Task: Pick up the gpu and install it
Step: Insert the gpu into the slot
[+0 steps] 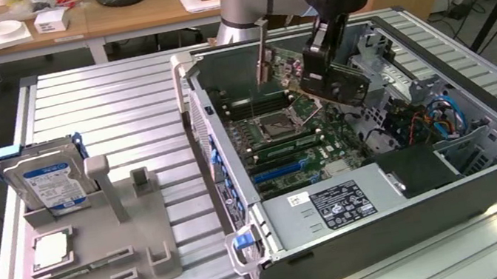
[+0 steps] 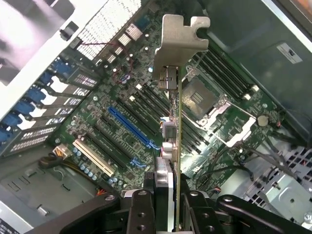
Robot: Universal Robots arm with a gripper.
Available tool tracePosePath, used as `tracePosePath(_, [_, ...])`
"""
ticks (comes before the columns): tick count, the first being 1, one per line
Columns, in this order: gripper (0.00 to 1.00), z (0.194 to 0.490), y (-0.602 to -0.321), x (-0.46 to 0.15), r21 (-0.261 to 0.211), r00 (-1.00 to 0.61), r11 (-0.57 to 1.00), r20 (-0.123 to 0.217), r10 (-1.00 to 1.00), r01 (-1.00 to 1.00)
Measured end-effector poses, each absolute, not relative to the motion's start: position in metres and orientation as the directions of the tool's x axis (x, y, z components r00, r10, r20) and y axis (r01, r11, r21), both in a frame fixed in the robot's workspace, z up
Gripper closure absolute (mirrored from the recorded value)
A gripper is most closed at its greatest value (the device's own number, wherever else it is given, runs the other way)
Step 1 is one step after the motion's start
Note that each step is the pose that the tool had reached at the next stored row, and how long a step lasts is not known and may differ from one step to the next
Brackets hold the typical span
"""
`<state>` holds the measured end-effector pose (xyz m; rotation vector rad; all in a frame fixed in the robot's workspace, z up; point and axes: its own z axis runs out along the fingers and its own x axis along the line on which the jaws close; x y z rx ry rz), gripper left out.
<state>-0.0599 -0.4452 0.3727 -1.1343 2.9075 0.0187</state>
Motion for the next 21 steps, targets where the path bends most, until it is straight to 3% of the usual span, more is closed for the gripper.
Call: tracePosePath(21, [0.72,0.37,-0.4453,-0.0599,0.003,-0.436,0.436,-0.024,-0.9,-0.9])
